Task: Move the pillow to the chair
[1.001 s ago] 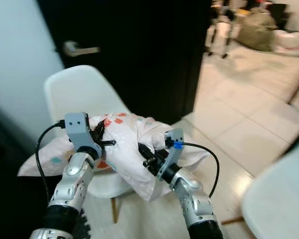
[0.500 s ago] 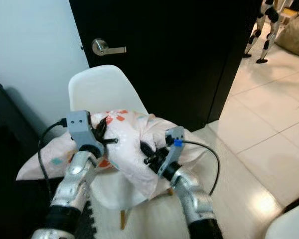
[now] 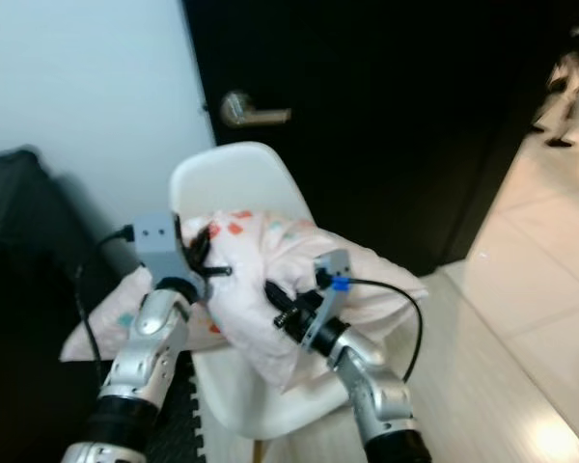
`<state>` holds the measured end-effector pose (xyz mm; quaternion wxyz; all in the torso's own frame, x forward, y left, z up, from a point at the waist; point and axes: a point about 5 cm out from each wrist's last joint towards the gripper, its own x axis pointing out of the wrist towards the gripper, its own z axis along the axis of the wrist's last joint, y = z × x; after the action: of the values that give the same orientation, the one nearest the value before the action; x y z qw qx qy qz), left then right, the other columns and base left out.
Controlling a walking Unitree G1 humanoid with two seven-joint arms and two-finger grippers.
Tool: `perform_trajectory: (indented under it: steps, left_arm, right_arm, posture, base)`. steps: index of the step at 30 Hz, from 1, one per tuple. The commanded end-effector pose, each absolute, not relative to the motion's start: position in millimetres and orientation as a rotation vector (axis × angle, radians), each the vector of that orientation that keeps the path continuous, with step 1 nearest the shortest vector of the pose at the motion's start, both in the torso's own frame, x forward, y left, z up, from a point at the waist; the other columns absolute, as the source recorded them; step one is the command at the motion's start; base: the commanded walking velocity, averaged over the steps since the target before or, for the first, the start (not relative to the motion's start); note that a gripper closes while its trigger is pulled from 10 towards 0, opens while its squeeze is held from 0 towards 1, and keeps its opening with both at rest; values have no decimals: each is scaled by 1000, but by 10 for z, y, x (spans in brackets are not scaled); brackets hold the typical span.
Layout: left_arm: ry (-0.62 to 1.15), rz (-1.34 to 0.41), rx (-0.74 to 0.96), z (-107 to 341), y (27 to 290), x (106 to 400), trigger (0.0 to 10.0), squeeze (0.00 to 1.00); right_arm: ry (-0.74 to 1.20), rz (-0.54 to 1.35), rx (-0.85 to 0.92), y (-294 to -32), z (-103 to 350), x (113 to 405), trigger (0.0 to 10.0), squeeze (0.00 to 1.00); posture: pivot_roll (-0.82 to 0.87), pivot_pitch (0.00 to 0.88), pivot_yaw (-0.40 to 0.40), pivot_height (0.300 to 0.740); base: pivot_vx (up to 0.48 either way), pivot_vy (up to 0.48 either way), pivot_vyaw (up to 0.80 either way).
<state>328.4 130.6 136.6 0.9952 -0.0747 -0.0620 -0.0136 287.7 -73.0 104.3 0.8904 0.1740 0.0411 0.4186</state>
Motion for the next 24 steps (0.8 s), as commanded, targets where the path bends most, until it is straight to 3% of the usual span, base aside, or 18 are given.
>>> perform_trajectory:
  steps: [1, 7, 14, 24]
  left_arm:
    - [-120, -34, -108, 1367, 1248, 3268, 10000, 0]
    - [-58, -23, -76, 1249, 1215, 3259, 10000, 0]
    - [-46, -29, -110, 1239, 1157, 3262, 10000, 0]
    - [-4, 30, -70, 1140, 1186, 3394, 10000, 0]
  right_arm:
    - [162, 920, 271, -665, 917, 2813, 10000, 0]
    - [261, 817, -63, -731, 660, 2861, 10000, 0]
    - [220, 637, -132, -852, 737, 3017, 10000, 0]
    - [192, 516, -71, -876, 801, 3161, 10000, 0]
  posture:
    - [-59, 61, 30, 740]
    - [-56, 64, 30, 740]
    - [-61, 71, 36, 740]
    - [-65, 76, 38, 740]
  base:
    - [0, 0, 0]
    - [0, 0, 0]
    - [0, 0, 0]
    - [0, 0, 0]
